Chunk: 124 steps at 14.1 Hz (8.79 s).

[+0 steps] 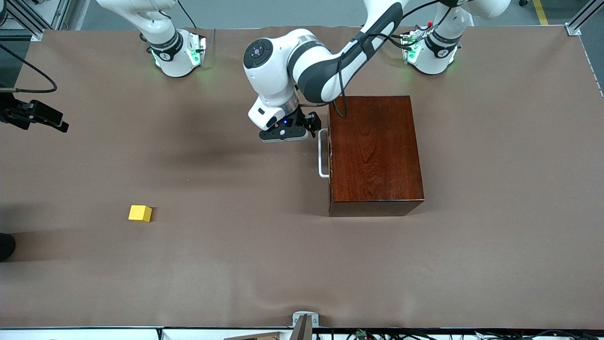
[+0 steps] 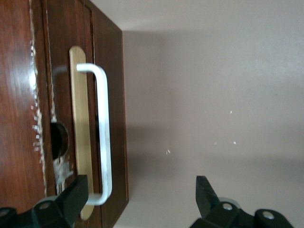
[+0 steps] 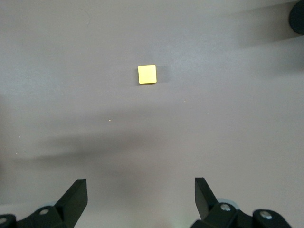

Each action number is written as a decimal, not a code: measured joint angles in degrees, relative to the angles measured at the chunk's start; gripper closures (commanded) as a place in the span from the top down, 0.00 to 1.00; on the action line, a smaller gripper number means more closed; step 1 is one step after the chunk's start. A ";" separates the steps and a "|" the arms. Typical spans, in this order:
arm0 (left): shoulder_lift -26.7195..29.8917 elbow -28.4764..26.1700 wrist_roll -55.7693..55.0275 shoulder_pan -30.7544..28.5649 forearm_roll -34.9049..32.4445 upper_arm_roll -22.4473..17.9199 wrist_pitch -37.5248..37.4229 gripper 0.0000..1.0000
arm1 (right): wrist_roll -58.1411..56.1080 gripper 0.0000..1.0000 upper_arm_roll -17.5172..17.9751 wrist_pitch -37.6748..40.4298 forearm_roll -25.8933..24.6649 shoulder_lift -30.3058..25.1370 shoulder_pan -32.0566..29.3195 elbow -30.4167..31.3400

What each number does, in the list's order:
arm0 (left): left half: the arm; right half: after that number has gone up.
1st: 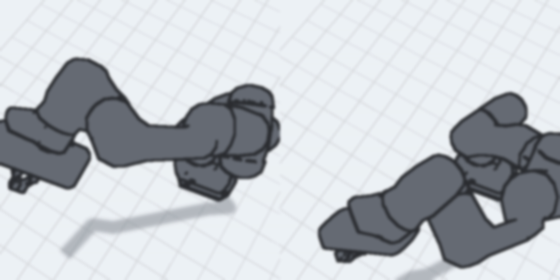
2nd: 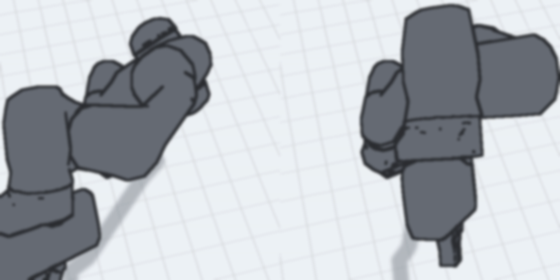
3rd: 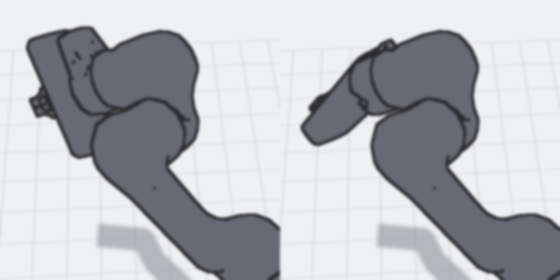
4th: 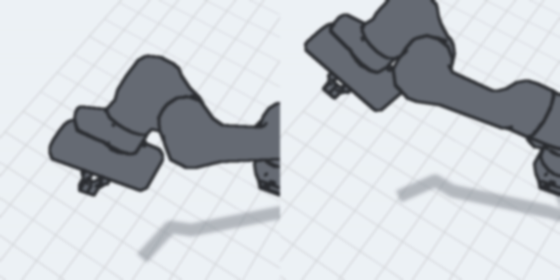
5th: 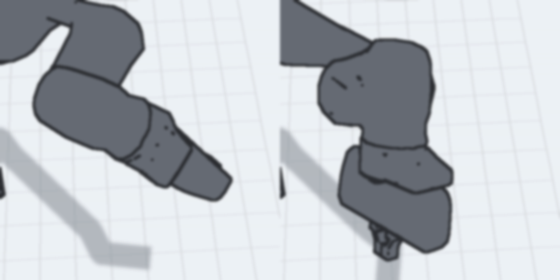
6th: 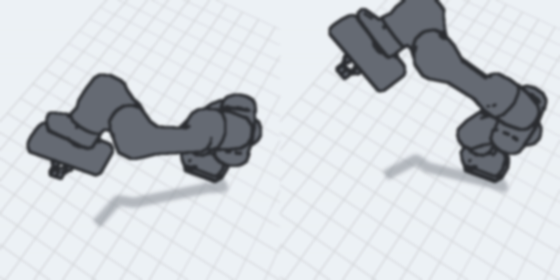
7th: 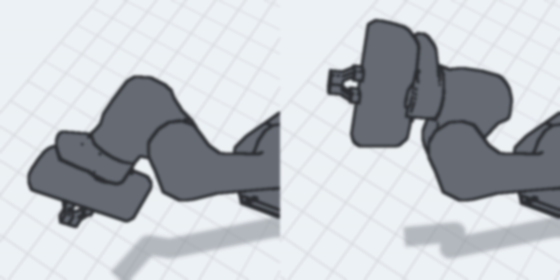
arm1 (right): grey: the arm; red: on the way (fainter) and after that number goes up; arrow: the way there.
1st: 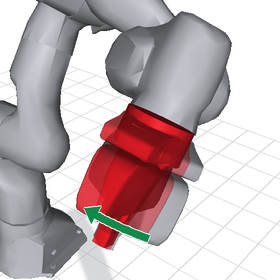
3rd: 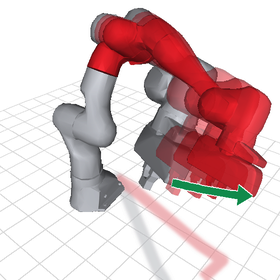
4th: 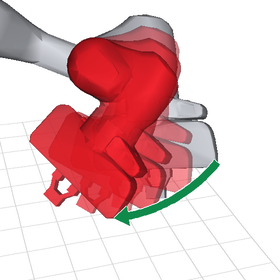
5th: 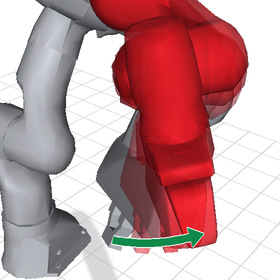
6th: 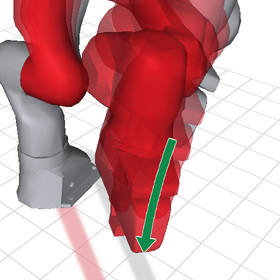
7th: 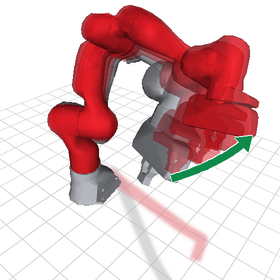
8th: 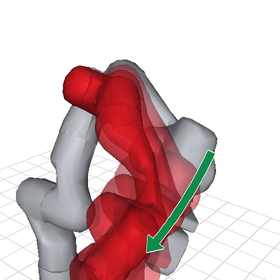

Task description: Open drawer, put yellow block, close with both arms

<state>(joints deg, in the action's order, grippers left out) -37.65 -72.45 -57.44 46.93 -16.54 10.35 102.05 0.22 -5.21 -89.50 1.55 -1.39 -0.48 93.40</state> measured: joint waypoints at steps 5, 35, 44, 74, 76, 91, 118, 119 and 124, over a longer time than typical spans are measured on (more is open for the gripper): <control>-1.45 -0.78 3.98 -1.98 -0.18 -0.15 4.14 1.00 | 0.01 1.00 -0.05 -2.99 0.00 2.55 -0.03 0.31; -4.32 -5.77 -0.05 -1.54 -2.24 -0.12 12.86 1.00 | 0.29 1.00 0.53 -38.76 7.23 32.67 0.26 2.21; -4.33 -5.49 -1.47 -1.08 -2.10 0.42 14.41 1.00 | -6.03 1.00 0.36 -39.65 6.13 37.57 0.32 1.82; -4.57 -4.94 -2.13 -0.87 -0.06 1.09 18.31 1.00 | -13.20 0.00 0.64 -30.73 2.29 36.03 0.67 -4.85; -4.57 -5.01 -1.86 -0.94 -0.02 1.02 18.60 1.00 | -15.94 0.00 0.62 -30.41 2.29 35.97 0.66 -5.88; -5.56 -4.45 -1.75 -2.02 0.96 1.13 24.17 1.00 | -19.03 0.00 1.47 -23.33 2.29 34.58 1.94 -12.95; -6.13 -2.31 -9.34 0.72 2.14 -0.32 29.74 1.00 | -20.80 0.00 1.44 -23.25 2.29 34.58 1.88 -12.95; -6.12 -2.28 -9.49 0.72 2.28 -0.36 29.70 1.00 | -20.81 0.00 1.44 -23.25 2.29 34.58 1.88 -12.95; -6.09 -0.96 -9.93 0.86 2.60 -0.17 27.04 1.00 | -20.81 0.00 1.44 -23.25 2.29 34.58 1.87 -12.95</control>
<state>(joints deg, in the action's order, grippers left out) -43.74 -73.41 -67.37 47.80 -13.94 10.18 129.09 -20.60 -3.76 -112.75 3.84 33.20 1.40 80.45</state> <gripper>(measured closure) 0.000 0.441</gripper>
